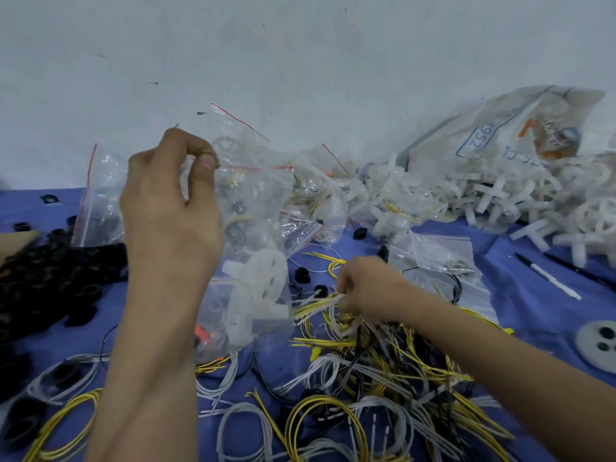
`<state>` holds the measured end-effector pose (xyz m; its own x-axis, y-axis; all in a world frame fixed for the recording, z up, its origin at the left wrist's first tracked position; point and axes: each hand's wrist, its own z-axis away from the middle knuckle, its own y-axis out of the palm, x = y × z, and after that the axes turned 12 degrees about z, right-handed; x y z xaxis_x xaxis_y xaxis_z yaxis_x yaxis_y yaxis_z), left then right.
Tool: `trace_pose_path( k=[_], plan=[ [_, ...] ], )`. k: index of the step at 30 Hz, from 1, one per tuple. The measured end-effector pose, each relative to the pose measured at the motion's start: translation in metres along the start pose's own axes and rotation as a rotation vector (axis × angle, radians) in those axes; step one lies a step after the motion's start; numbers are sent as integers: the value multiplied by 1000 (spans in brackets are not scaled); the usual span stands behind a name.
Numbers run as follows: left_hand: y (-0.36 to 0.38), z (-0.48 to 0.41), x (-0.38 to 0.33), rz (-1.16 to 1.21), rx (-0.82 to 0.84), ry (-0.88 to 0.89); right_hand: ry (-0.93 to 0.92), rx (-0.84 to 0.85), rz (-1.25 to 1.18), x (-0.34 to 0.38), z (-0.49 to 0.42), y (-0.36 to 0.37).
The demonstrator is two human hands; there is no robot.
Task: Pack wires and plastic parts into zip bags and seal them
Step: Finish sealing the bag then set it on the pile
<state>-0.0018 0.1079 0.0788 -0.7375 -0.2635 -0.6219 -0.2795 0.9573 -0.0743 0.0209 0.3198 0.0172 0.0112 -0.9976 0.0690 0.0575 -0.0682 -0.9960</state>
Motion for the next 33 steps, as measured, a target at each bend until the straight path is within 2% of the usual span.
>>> trace_pose_path(
  k=[2,5,6,7,10,12,15,17,18,21,23,27,33],
  plan=[
    [0,-1,0,-17,-4,-1,-17,-25,-135,-8,8,-16],
    [1,-1,1,-40,-3,-14,-51,62,-377,-19,14,-32],
    [2,-2,1,-35,-10,-19,-31,12,-449,-22,13,-36],
    [2,-2,1,-32,-17,-24,7,-123,-518,-25,11,-40],
    [-2,-1,2,-40,-40,-24,92,-702,-803,-31,7,-55],
    [-4,-1,3,-26,-41,-36,78,-850,-937,-32,8,-67],
    [-5,-1,2,-17,-27,-58,32,-906,-907,-39,15,-77],
    [-4,0,0,-27,-27,-51,12,-801,-728,-45,23,-81],
    [-3,-1,0,-35,-28,-44,9,-654,-586,-48,27,-80],
    [0,0,-3,-53,-16,-43,-47,-33,-191,-57,43,-59],
    [1,0,-3,-43,-10,-47,-77,189,-49,-58,52,-36],
    [3,0,-3,-14,12,-57,10,240,26,-58,61,4],
    [3,-1,0,-23,18,-45,135,190,157,-48,58,24]
  ],
)
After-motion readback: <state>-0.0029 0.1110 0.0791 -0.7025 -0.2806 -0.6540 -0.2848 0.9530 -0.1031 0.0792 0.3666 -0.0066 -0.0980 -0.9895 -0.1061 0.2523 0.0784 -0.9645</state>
